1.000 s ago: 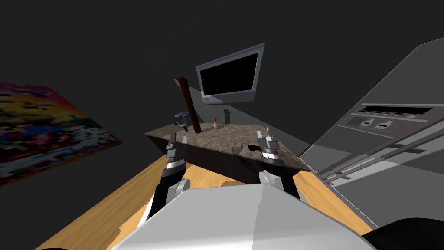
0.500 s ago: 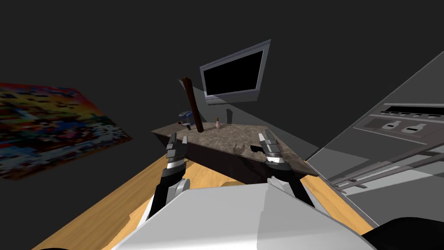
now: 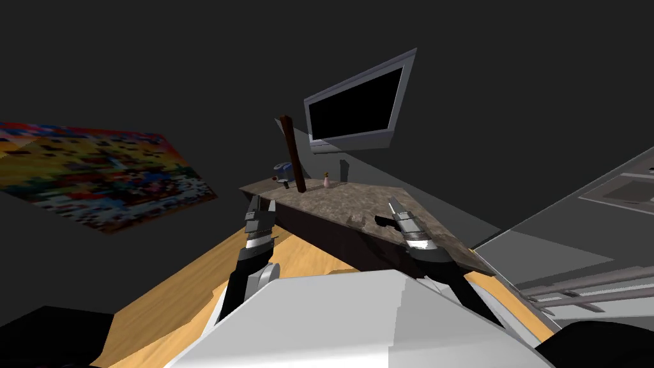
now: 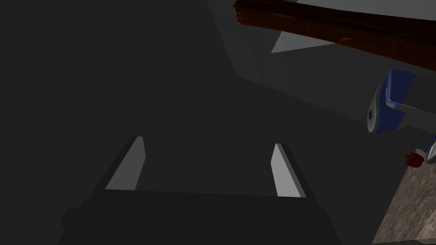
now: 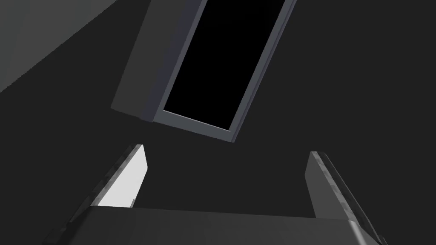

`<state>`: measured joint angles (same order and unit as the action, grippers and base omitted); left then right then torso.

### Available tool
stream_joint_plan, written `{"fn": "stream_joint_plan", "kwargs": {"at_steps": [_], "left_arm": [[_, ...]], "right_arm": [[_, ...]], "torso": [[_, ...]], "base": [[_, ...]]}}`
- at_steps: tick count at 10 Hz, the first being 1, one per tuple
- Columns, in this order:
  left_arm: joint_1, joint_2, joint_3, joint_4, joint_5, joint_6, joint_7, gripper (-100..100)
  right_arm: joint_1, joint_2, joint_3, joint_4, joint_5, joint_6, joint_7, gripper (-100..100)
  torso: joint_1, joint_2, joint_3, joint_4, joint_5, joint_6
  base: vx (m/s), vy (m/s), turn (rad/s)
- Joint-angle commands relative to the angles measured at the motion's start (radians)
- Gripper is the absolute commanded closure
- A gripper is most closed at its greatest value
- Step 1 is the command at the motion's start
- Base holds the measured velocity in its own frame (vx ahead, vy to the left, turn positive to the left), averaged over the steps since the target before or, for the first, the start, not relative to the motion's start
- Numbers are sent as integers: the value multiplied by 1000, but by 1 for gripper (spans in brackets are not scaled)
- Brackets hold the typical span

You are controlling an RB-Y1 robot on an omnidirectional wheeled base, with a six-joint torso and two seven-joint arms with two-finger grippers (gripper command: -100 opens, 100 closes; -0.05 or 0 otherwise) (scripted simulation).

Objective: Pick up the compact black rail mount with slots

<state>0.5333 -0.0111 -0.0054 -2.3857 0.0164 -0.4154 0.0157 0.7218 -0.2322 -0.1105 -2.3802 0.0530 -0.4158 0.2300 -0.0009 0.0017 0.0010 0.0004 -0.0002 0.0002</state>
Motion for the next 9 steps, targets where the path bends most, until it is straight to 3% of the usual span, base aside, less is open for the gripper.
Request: {"fn": "stream_joint_plan", "kwargs": {"at_steps": [1, 3, 4, 5, 6, 8, 9], "left_arm": [[0, 0, 0, 0, 0, 0, 0, 0], [0, 0, 0, 0, 0, 0, 0, 0], [0, 0, 0, 0, 0, 0, 0, 0], [0, 0, 0, 0, 0, 0, 0, 0], [0, 0, 0, 0, 0, 0, 0, 0], [0, 0, 0, 0, 0, 0, 0, 0], [0, 0, 0, 0, 0, 0, 0, 0]], "right_arm": [[47, -28, -30, -6, 28, 8, 31, -100], [113, -74, -85, -22, 76, 28, 83, -100], [130, -74, -85, -22, 76, 28, 83, -100], [164, -97, -113, -29, 100, 38, 110, -100], [172, -97, -113, -29, 100, 38, 110, -100], [239, -142, -165, -41, 147, 58, 165, -100], [260, -142, -165, -41, 147, 58, 165, -100]], "torso": [[0, 0, 0, 0, 0, 0], [0, 0, 0, 0, 0, 0], [0, 0, 0, 0, 0, -1], [-1, 0, 0, 0, 0, 0], [0, 0, 0, 0, 0, 0], [0, -1, 0, 0, 0, 0], [-1, -1, 0, 0, 0, -1]], "base": [[-15, -2, 153], [-27, -6, 281], [-19, -14, 76], [-17, -5, 139], [-14, -6, 91], [-19, -9, 259], [-16, -17, 88]]}}
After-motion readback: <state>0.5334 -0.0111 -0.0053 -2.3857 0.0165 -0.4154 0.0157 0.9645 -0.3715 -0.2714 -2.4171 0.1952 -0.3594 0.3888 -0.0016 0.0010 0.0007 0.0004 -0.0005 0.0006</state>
